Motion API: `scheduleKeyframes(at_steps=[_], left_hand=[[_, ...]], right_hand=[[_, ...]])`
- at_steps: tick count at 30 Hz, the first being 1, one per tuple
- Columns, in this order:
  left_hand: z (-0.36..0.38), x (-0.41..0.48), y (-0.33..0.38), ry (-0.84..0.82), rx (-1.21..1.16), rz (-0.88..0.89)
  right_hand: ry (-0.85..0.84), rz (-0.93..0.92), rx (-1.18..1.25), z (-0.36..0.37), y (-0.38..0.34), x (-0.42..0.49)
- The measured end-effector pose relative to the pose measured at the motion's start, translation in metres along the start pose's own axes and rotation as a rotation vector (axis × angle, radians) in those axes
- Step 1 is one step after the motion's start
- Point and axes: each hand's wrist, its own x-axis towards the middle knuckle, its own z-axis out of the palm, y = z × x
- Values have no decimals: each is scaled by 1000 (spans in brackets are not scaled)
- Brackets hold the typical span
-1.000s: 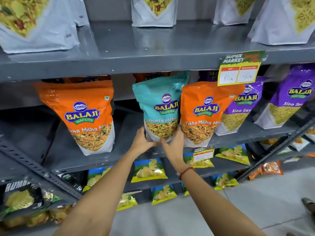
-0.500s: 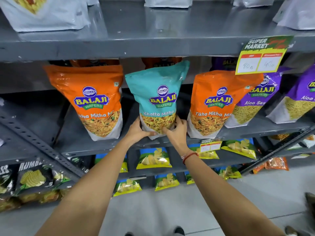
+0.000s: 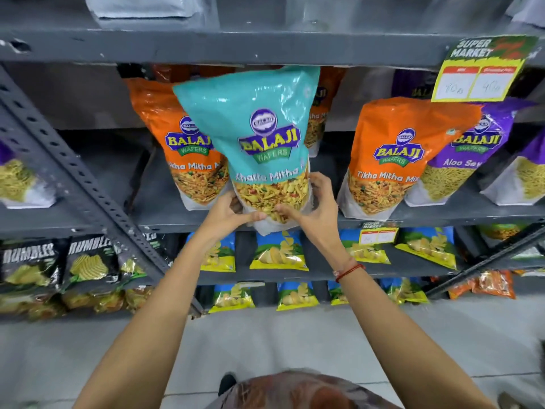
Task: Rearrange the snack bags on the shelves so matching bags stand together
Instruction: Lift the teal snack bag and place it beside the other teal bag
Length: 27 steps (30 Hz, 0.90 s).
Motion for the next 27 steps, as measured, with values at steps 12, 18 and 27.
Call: scheduleKeyframes(at_steps=[12, 18, 27], left_hand=[[-32, -78, 78, -141, 252, 96], [-37, -107, 78, -170, 236, 42], [-72, -141, 89, -42, 240, 74]], right_hand=[[123, -111, 192, -6, -80, -33], [102, -33, 223, 4, -80, -67], [49, -179, 215, 27, -114, -86]])
